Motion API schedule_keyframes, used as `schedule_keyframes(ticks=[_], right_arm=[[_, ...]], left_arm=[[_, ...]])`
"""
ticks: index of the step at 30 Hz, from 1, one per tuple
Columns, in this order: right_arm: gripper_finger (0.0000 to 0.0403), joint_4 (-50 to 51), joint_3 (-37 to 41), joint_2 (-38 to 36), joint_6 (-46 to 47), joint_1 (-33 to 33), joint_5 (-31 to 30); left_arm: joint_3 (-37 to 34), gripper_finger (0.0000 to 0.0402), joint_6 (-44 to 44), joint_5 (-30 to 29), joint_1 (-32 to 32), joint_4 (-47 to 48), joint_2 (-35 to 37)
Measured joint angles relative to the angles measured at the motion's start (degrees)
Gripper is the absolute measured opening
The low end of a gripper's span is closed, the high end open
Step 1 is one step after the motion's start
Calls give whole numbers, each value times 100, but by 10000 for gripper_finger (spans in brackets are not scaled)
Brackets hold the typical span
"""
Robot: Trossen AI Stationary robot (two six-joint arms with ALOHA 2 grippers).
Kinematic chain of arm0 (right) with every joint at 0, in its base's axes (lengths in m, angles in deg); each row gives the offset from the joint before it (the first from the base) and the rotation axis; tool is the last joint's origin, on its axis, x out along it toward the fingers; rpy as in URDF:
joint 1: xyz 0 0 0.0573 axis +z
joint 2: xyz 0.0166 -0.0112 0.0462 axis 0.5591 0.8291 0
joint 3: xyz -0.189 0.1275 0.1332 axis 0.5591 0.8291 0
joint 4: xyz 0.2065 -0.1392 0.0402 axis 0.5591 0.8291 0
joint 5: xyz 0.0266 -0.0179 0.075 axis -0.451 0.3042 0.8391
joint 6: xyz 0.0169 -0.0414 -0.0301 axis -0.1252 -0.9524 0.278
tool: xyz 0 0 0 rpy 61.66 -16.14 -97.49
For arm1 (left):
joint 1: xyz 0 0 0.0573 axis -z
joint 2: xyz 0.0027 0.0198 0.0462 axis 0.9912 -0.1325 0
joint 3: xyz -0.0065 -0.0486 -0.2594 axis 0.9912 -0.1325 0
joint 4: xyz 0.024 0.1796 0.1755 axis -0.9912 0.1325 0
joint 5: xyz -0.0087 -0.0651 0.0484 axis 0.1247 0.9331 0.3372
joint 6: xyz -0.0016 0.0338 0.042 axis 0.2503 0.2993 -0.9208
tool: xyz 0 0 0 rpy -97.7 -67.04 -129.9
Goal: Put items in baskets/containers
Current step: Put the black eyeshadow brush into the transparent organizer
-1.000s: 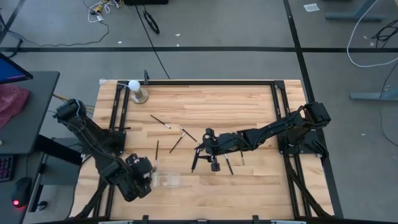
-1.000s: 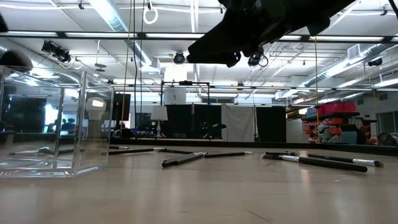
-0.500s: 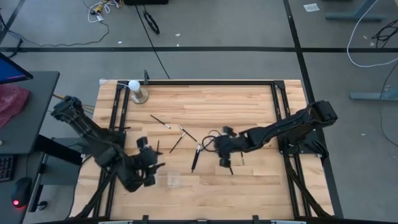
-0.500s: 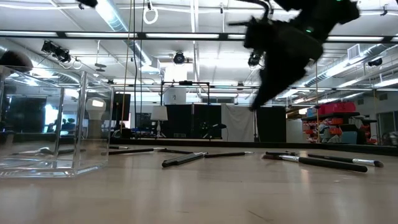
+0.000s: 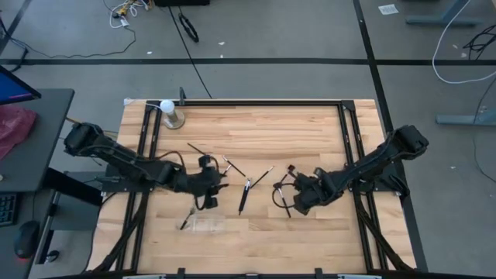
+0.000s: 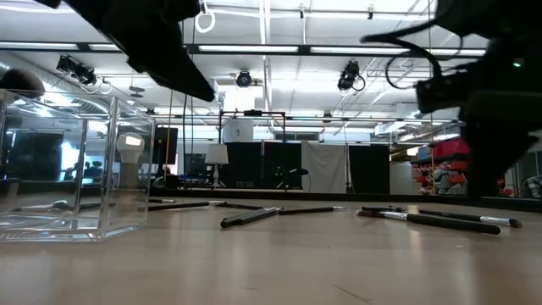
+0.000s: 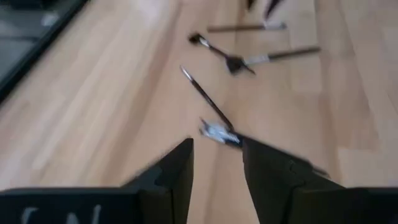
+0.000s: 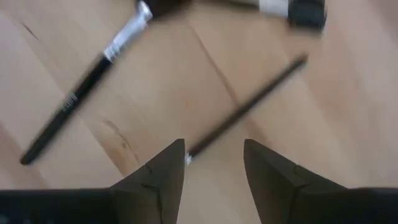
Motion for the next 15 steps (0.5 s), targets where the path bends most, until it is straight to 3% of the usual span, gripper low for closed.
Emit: schedule_keyframes(ticks=[4, 10, 15], right_arm=[[176, -85, 166, 2, 580, 281, -43], [193, -194, 278, 2, 1583, 543, -1042], [194, -906, 624, 4, 1622, 609, -1197]], left_arm=[[-43, 138, -123, -21, -300, -271, 0], [-43, 137, -110, -17, -421, -458, -22], [-43, 137, -104, -17, -359, -558, -22]])
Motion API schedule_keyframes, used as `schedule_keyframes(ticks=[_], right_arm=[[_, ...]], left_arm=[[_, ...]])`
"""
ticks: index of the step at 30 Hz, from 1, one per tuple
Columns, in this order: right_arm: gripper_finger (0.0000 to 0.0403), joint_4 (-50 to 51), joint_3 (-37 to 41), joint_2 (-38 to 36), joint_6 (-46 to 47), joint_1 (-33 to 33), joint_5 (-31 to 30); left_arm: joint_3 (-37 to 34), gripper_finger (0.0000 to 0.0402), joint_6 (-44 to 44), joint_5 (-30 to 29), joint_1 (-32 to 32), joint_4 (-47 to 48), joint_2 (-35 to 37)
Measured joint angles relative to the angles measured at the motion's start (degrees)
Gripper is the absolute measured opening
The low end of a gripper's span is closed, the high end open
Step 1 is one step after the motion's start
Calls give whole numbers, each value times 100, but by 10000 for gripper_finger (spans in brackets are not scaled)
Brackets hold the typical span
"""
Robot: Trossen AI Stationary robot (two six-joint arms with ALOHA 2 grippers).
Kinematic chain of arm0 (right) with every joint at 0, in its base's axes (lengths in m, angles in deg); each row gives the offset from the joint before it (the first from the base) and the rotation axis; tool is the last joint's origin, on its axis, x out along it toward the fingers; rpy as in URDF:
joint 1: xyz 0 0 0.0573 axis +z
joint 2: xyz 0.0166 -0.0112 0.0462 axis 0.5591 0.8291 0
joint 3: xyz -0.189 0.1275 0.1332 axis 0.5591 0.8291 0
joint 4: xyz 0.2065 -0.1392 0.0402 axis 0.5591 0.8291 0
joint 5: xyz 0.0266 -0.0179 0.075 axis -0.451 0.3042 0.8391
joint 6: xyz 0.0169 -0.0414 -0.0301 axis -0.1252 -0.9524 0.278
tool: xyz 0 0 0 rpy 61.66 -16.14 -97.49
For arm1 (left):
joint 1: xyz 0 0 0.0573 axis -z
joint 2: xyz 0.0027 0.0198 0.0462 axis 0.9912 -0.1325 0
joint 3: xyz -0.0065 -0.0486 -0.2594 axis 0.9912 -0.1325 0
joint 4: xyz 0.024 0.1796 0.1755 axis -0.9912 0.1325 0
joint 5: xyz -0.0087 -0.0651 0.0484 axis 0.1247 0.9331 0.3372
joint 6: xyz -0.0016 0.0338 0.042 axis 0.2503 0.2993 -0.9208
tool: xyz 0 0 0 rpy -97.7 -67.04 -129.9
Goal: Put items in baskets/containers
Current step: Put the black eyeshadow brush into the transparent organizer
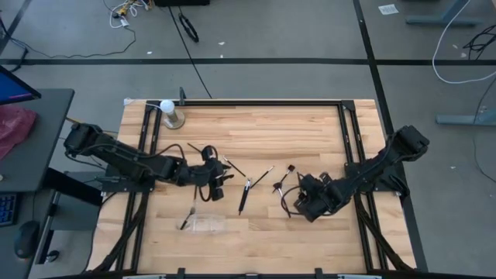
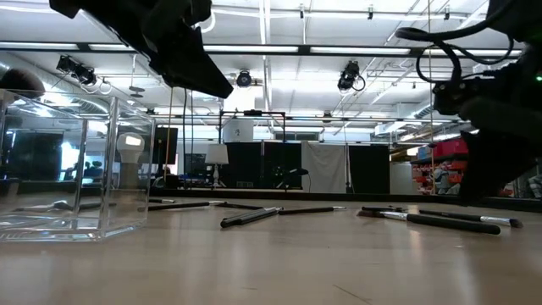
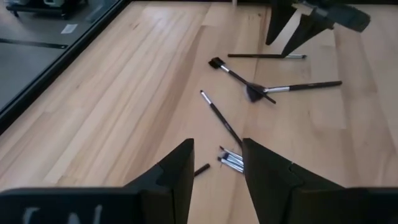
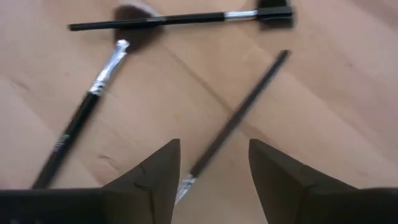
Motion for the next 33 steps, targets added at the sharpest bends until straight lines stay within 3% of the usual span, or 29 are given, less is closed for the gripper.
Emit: schedule_keyframes(ticks=[8, 22, 33], right_arm=[[190, -1252, 627, 13, -179, 77, -112], [138, -1800, 1288, 422, 177, 1032, -1287], [132, -2006, 1360, 864, 87, 1262, -2012]], left_arm=[[0, 137, 2, 0, 126, 3, 0], [0, 138, 4, 0, 150, 9, 0], [0, 138, 4, 0, 150, 11, -2]])
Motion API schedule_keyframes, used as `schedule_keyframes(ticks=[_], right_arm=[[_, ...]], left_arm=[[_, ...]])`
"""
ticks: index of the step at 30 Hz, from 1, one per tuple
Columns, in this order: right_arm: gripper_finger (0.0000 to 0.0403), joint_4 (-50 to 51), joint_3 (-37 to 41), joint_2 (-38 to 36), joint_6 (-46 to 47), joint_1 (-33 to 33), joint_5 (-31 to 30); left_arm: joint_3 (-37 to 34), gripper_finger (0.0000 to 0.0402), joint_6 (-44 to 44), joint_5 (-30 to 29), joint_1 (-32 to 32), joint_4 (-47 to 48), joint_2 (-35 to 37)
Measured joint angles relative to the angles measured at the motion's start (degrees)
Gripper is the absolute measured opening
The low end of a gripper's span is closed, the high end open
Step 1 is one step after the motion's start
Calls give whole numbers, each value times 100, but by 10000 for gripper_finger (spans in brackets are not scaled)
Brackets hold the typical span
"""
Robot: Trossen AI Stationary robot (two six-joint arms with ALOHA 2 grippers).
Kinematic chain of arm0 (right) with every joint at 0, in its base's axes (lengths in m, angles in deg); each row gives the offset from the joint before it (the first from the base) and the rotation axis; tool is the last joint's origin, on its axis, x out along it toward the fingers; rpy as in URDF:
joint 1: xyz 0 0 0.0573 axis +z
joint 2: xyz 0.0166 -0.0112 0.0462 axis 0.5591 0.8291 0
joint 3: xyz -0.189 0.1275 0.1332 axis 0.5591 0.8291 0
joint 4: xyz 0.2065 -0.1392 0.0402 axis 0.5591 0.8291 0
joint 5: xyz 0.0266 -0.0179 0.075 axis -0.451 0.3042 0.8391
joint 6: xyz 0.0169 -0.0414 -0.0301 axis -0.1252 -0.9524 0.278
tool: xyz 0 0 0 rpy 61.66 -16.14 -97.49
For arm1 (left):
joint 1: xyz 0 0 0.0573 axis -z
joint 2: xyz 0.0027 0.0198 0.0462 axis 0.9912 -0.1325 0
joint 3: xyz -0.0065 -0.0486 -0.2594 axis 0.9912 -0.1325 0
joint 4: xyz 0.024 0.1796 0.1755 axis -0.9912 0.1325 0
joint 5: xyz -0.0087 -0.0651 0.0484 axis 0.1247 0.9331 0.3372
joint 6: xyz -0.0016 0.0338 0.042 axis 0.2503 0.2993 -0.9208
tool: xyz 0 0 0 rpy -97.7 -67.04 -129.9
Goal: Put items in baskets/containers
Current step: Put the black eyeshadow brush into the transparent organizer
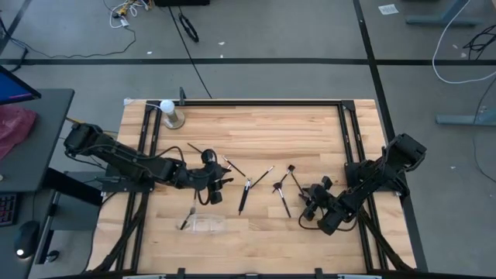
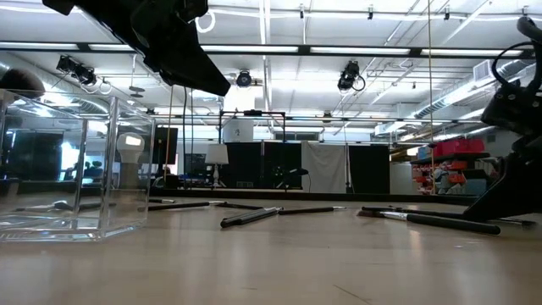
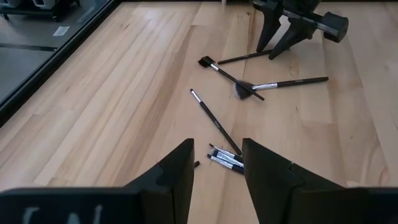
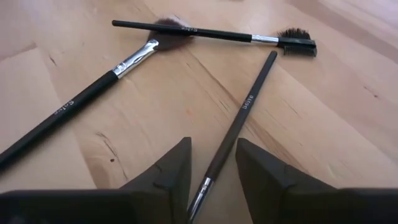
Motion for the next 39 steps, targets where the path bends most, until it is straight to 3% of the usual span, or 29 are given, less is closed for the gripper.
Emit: schedule_keyframes(ticks=[13, 23, 34, 39], right_arm=[[127, -36, 123, 41, 412, 122, -119], [13, 43, 144, 190, 249, 215, -344], [8, 255, 91, 121, 788, 340, -385], [4, 481, -62, -130, 557, 281, -311]], left_arm=[[0, 138, 0, 2, 0, 0, 0], [0, 138, -15, 2, 0, 0, -2], [0, 138, -192, 24, 0, -4, -4], [0, 138, -447, 94, 0, -54, -4]])
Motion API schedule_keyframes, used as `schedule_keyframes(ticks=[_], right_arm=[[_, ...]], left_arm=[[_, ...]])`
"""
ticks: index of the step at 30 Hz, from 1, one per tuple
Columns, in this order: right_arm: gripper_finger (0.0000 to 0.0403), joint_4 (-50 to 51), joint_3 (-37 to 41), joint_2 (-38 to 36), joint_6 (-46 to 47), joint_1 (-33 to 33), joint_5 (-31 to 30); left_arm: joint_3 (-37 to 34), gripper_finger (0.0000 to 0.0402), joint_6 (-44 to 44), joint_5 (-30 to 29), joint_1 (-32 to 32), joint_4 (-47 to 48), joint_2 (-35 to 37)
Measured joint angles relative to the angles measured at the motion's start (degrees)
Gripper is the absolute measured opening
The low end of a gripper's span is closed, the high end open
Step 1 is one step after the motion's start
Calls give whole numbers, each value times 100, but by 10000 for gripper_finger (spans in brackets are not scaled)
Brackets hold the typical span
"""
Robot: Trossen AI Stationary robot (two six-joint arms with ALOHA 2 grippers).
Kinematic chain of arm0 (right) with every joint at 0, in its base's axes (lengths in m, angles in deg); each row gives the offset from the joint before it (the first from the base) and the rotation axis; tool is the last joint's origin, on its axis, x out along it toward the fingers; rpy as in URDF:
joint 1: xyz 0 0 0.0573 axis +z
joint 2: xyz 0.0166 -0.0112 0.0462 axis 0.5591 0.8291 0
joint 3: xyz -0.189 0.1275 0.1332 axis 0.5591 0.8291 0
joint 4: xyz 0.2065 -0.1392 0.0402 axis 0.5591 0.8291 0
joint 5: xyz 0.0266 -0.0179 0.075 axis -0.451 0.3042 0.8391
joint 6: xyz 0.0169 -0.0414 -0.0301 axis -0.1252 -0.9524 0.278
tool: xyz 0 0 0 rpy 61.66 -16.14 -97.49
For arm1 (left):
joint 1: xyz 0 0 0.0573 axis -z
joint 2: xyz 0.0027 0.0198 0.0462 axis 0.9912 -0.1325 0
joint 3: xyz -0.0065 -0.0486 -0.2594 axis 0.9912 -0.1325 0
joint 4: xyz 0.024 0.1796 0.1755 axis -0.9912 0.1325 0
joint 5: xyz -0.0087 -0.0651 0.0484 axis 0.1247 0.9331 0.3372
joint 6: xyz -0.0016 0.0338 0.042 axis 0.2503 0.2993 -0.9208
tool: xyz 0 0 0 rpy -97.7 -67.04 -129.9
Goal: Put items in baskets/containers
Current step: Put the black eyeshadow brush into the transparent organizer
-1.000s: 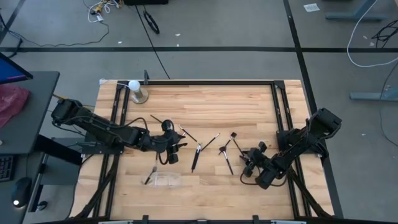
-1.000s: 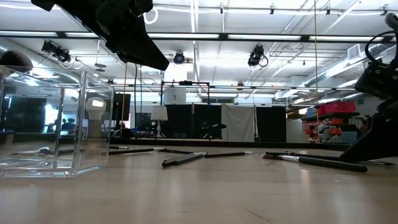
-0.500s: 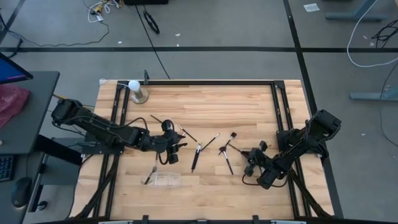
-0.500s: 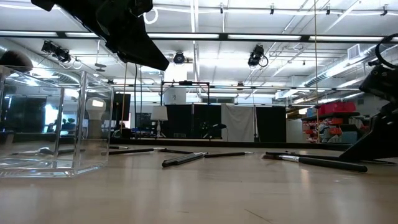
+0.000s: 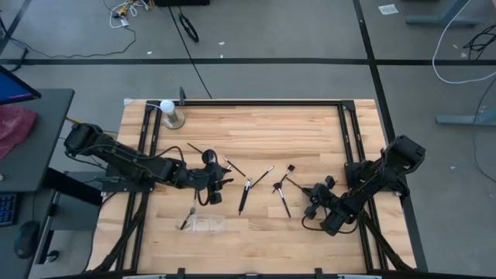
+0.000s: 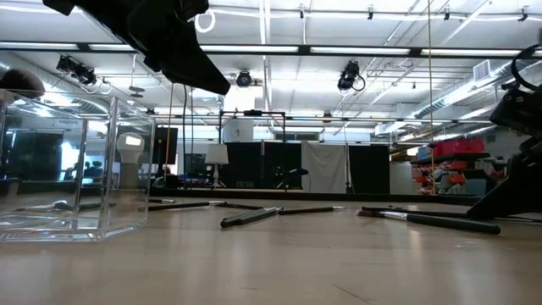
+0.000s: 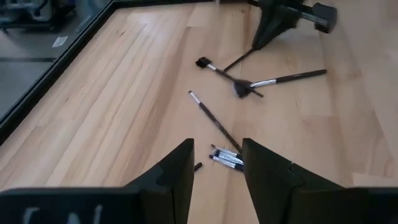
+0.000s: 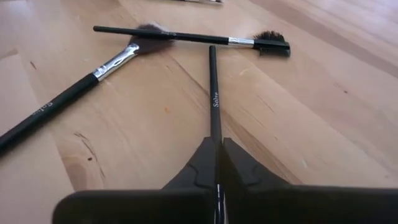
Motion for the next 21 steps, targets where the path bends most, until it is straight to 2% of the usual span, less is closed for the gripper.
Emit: schedule_keyframes(ticks=[5, 10, 14, 18, 21], right_arm=[[1, 320, -368, -220, -510, -144, 31], [1, 362, -761, -410, -1290, -296, -68], [2, 342, -1135, -454, -2020, -429, 98], [2, 326, -1596, -456, -2913, -662, 431], [3, 313, -1949, -458, -3641, -859, 657]], left_arm=[[2, 138, -523, 813, 0, -667, -82], [2, 138, -1171, 974, 0, -1659, -547], [8, 141, -1714, 1136, -41, -2532, -1103], [308, 171, -1702, 1844, -255, -2811, -1663], [636, 208, -1805, 2124, -391, -2722, -2041]])
